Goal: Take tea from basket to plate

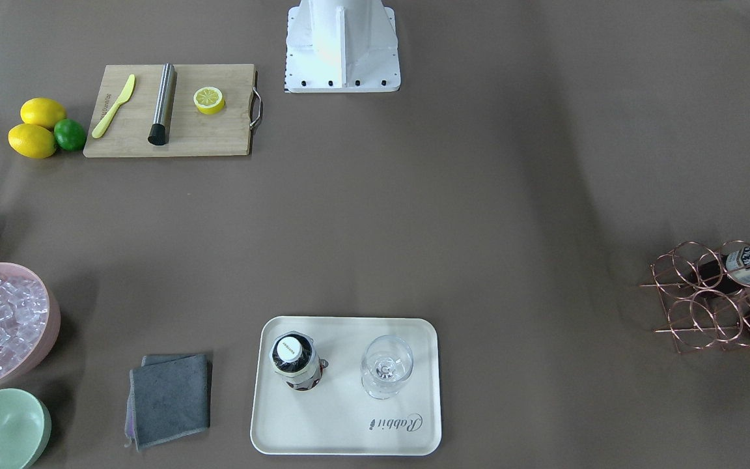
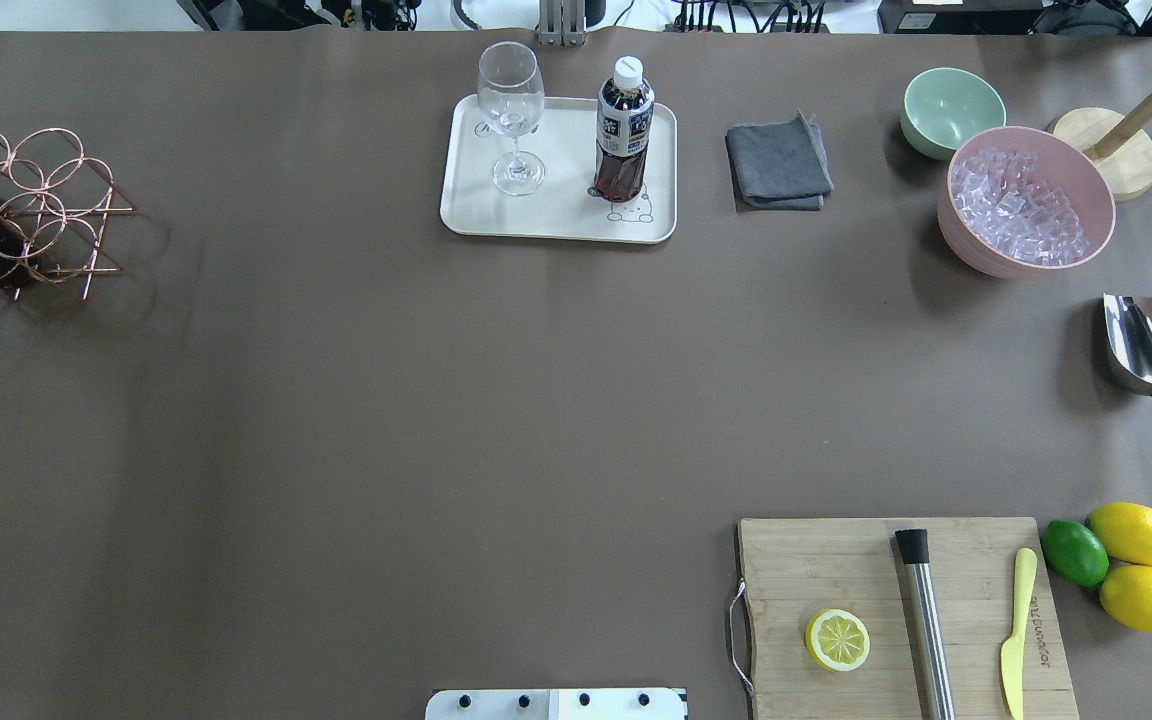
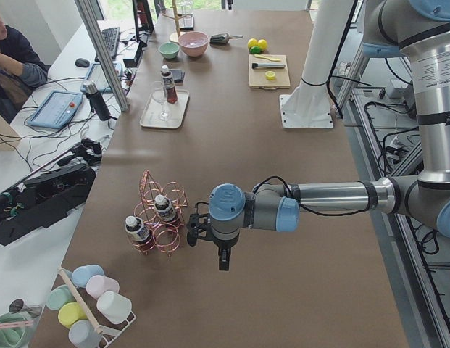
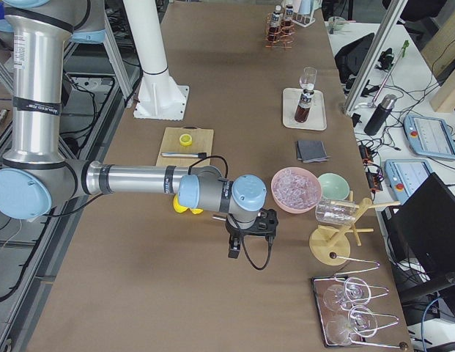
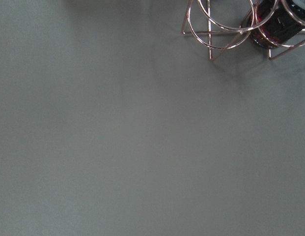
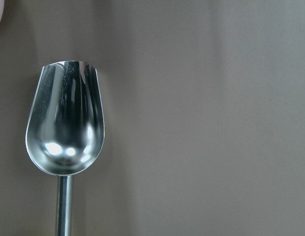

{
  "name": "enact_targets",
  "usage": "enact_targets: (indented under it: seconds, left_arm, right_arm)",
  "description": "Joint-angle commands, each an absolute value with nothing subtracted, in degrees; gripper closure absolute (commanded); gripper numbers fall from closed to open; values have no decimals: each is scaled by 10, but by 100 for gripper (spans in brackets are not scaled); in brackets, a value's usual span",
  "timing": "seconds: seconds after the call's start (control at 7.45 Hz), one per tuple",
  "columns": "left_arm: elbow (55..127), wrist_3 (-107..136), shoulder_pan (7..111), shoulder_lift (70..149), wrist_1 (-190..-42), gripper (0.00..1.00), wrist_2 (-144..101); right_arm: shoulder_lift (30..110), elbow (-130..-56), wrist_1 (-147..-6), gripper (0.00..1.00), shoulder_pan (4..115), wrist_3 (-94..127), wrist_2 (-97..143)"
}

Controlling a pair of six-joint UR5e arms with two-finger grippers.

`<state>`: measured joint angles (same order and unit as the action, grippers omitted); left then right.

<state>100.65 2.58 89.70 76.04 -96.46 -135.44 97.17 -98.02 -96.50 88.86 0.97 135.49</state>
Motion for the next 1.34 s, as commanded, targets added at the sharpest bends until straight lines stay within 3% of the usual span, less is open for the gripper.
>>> enact_targets:
  seconds: [0.0,1.21]
  left_arm:
    - [1017,37,888,778,-914,2,-1356]
    - [1028,31,888,778,-910,2,-1357]
  right_arm:
    - [972,-980,-965,0,889,10,1354]
    - [973,-980,-965,0,889,10,1354]
